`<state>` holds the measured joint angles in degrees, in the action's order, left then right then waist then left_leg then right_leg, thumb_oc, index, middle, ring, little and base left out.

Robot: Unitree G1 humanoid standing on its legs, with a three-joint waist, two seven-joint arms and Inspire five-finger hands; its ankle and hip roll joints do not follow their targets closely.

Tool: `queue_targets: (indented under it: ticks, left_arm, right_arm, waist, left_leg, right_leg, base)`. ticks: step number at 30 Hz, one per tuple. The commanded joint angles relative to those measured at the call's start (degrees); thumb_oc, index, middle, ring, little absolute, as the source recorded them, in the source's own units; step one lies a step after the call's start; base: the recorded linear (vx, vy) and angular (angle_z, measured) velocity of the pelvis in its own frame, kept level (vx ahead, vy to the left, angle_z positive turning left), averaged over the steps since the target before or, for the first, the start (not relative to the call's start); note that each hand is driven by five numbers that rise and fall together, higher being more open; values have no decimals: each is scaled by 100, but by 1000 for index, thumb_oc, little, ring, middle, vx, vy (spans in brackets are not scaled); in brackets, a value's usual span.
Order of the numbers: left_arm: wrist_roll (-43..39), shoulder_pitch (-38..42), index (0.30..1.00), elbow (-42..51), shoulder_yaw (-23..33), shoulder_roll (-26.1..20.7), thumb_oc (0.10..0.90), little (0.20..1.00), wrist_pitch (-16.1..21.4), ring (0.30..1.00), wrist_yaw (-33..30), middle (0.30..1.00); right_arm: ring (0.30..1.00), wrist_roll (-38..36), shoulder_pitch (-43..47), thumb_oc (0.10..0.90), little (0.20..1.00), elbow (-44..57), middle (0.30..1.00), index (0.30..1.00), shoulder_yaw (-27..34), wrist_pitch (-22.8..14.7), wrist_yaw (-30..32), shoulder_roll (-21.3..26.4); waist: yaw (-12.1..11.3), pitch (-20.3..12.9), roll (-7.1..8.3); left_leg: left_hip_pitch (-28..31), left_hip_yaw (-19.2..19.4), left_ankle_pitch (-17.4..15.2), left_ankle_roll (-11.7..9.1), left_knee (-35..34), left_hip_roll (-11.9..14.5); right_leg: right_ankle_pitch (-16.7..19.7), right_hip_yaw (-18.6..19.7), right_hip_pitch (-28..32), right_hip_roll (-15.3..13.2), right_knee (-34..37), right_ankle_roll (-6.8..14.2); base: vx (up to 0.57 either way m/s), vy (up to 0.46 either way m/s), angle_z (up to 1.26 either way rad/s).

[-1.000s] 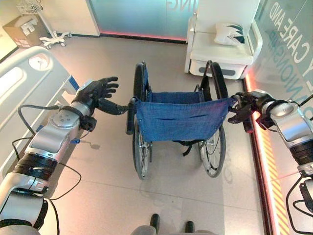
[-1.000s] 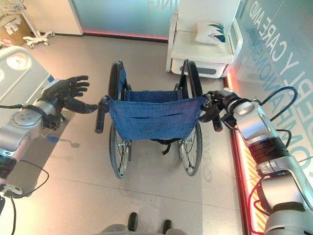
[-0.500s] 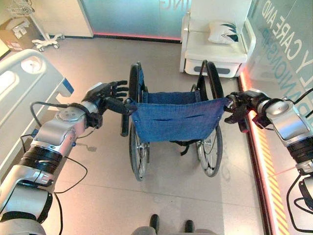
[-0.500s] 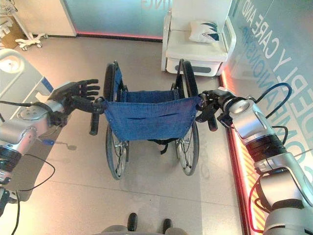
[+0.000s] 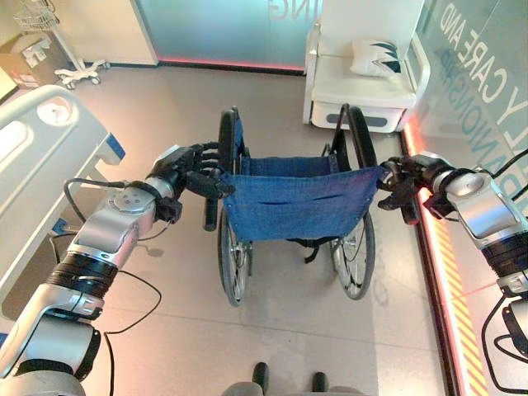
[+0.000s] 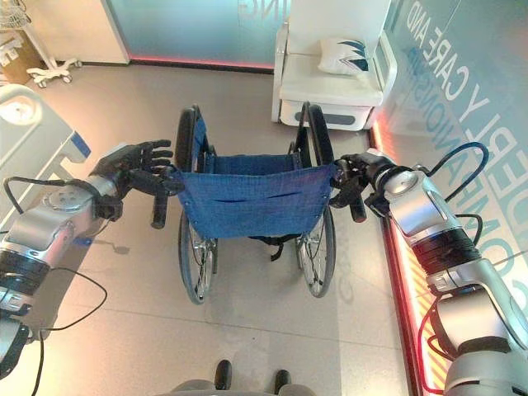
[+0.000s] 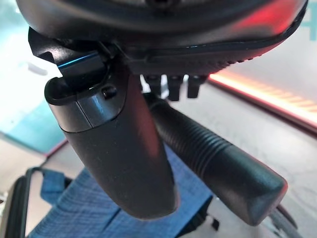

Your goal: Push the wheelchair next to the bed

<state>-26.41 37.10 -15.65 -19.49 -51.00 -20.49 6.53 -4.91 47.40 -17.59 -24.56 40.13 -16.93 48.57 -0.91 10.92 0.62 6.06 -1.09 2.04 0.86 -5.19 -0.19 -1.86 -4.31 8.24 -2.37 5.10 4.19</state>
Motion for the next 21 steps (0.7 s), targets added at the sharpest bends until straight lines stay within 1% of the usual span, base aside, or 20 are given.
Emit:
queue_targets:
  ticks: [1,4,8,10,12,13,14,15,16,18,19,20,21]
  left_arm:
    - [1041,770,900,-362,-126,-619,800,900,243,900,31,900]
    - [1407,749,900,-432,-252,-680,800,900,254,900,108,900]
    - [1997,783,900,-514,-482,-554,800,900,171,900,56,900]
    - [2306,774,900,-537,-553,-471,800,900,151,900,-47,900]
    - [2940,767,900,-581,-710,-369,800,900,126,900,-296,900]
    - [2939,770,900,-583,-713,-369,800,900,127,900,-297,900]
    - [3082,744,900,-600,-750,-315,800,900,84,900,-365,900]
    - [3422,705,900,-608,-774,-250,800,900,43,900,-497,900]
    - [3941,651,900,-676,-842,-176,800,900,19,900,-678,900]
    - [4113,625,900,-698,-914,-160,800,900,-61,900,-722,900]
    - [4411,576,900,-703,-914,-89,800,900,-119,900,-751,900]
    - [4734,515,900,-677,-1000,-56,800,900,-278,900,-753,900]
    - [4784,498,900,-683,-1018,-44,800,900,-316,900,-736,900]
  right_arm:
    - [900,64,-38,800,900,304,900,900,-217,-87,-133,252]
    - [900,34,-125,800,900,391,900,900,-181,-96,-81,252]
    - [900,51,-191,800,900,366,900,900,-166,-157,47,144]
    - [900,56,-204,800,900,349,900,900,-144,-190,92,103]
    - [900,111,-200,800,900,370,900,900,-130,-173,149,41]
    - [900,110,-201,800,900,370,900,900,-129,-173,150,41]
    - [900,138,-209,800,900,381,900,900,-128,-177,194,13]
    - [900,216,-255,800,900,396,900,900,-90,-187,218,-43]
    - [900,290,-289,800,900,415,900,900,-49,-193,241,-84]
    - [900,357,-316,800,900,439,900,900,-31,-183,272,-129]
    - [900,375,-334,800,900,459,900,900,-4,-176,273,-132]
    - [900,415,-373,800,900,487,900,900,29,-170,286,-159]
    - [900,413,-382,800,900,487,900,900,33,-173,300,-165]
  waist:
    - [-42,-364,72]
    - [-29,-356,86]
    - [-12,-340,103]
    - [-6,-333,115]
    - [10,-310,135]
    - [9,-310,136]
    - [19,-303,143]
    - [24,-295,148]
    - [29,-280,163]
    - [35,-274,171]
    - [33,-272,179]
    - [42,-264,189]
    - [43,-262,192]
  left_leg:
    - [244,125,-432,-106,22,-352]
    - [249,132,-436,-98,31,-359]
    - [247,127,-439,-84,41,-369]
    - [243,130,-442,-81,48,-372]
    - [242,132,-452,-76,63,-378]
    - [242,133,-452,-76,63,-378]
    - [245,132,-453,-77,64,-379]
    - [245,137,-454,-78,70,-379]
    - [246,137,-459,-74,77,-383]
    - [245,139,-462,-75,82,-384]
    - [243,144,-464,-68,80,-384]
    - [241,150,-466,-72,89,-384]
    - [241,151,-466,-72,91,-384]
  right_leg:
    - [220,108,-28,-129,-10,223]
    - [224,117,-21,-120,-10,215]
    - [234,133,-21,-105,-10,205]
    - [238,143,-26,-100,-10,201]
    - [240,158,-30,-88,-21,193]
    - [240,158,-30,-88,-21,193]
    - [239,167,-31,-83,-24,189]
    - [237,176,-27,-78,-24,183]
    - [240,188,-25,-70,-29,181]
    - [239,198,-29,-67,-38,180]
    - [242,197,-33,-62,-32,175]
    - [240,206,-39,-57,-45,173]
    - [241,209,-41,-56,-49,173]
  base:
    - [0,-6,-5]
    - [0,-3,-1]
    - [0,0,0]
    - [0,0,0]
    - [0,0,0]
    - [0,0,0]
    - [0,0,0]
    - [0,0,0]
    - [0,0,0]
    - [0,0,0]
    - [0,0,0]
    - [0,0,0]
    - [0,0,0]
